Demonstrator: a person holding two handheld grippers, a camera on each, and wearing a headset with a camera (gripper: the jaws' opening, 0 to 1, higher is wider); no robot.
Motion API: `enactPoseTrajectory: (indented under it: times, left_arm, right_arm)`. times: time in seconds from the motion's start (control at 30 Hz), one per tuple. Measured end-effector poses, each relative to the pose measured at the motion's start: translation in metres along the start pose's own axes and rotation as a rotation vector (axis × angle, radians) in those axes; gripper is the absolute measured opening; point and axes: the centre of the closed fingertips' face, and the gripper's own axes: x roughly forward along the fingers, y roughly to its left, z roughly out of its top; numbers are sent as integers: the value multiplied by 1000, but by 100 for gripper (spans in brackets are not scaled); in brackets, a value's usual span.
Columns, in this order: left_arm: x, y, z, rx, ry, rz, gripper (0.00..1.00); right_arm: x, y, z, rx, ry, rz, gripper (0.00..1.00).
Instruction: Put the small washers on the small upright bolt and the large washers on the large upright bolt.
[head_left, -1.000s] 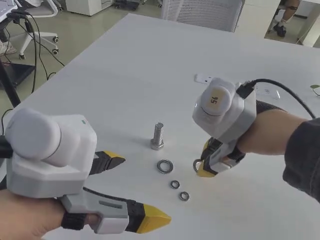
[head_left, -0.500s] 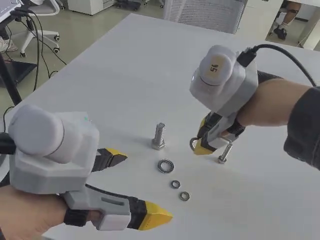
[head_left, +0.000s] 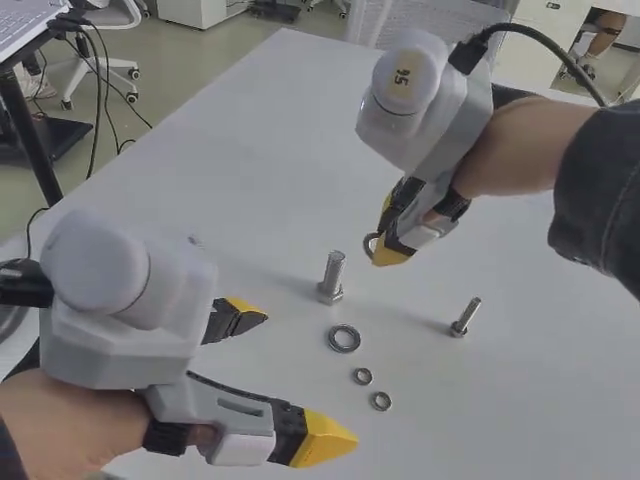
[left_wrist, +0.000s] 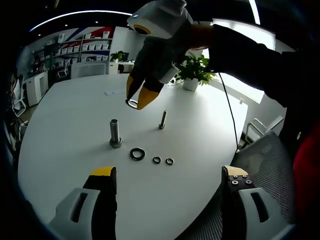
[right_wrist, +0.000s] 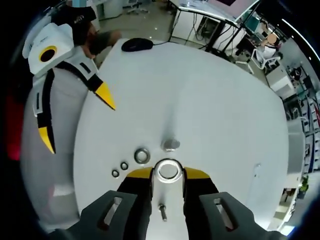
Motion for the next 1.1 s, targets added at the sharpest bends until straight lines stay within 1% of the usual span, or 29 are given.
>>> enactPoseTrajectory:
  times: [0.1,0.33,0.5,0.6,0.9,1.1]
  left_arm:
    - [0,0,-1,0,1,1,86]
    - [-1,1,-2,-6,0,5,86]
    - [-2,2,-2,-10,-4,6,86]
    - [-2,3,-3,-11,-3,7,86]
    - [-2,3,-3,-16,-5,9,86]
    - [-1,3,-4,-18,-2,8,86]
  right_arm:
    - [4,-3,5,-19,11,3,23]
    - [10,-5,18,-48,13,18,23]
    - [18,-8,23,-67,22,29,23]
    - [21,-7,25,-76,26,38,23]
    - [36,-6,21,-88,59,64,23]
    - [41,-5,20,-87,66,74,23]
